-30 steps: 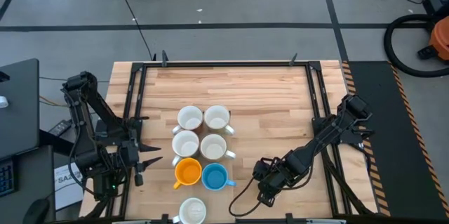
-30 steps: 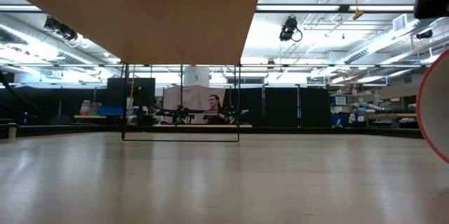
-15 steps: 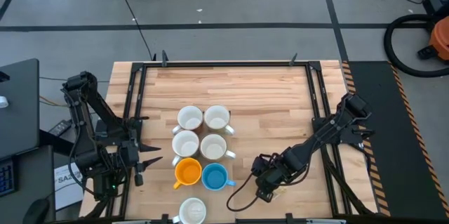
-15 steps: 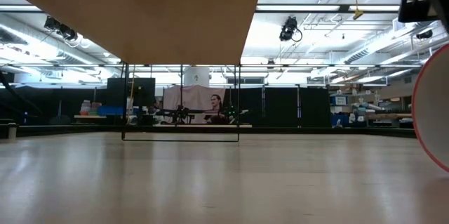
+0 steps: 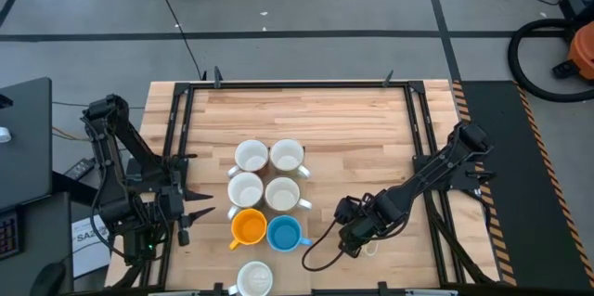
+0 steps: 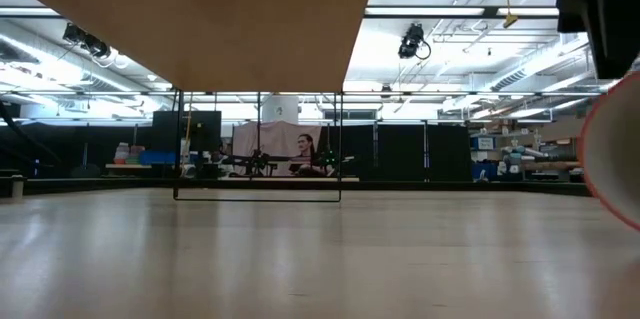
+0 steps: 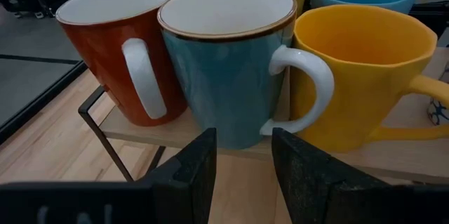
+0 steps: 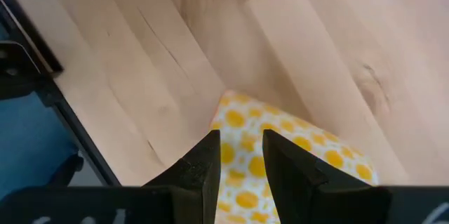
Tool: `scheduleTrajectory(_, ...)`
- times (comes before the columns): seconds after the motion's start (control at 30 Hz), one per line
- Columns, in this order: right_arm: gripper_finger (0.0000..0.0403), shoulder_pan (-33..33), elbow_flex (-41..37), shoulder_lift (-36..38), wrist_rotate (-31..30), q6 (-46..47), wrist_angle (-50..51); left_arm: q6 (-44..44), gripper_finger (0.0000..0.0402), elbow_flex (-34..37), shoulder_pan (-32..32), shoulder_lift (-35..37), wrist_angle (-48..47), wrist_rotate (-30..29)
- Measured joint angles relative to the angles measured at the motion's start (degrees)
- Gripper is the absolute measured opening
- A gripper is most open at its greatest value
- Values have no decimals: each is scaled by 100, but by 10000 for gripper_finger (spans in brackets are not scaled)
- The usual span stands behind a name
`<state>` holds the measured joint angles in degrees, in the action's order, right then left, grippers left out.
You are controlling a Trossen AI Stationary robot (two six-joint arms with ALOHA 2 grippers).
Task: Place coffee mugs
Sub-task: Put the yellow mug on the shelf aligned with the blue mug
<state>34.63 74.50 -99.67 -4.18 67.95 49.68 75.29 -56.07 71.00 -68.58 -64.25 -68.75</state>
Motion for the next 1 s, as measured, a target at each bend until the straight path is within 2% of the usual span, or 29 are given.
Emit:
scheduleTrajectory(0.23,114,50,2,183,-130,0,-67,-1,144,0,0,0,34,1)
scheduleTrajectory(0.53,114,591,2,185,513,-63,-171,-1,144,0,0,0,68,2)
scheduleTrajectory(0.77,114,897,4,185,532,-80,-236,-1,144,0,0,0,67,2)
scheduleTrajectory(1.0,114,919,9,185,531,-566,-381,-2,144,0,0,0,66,2)
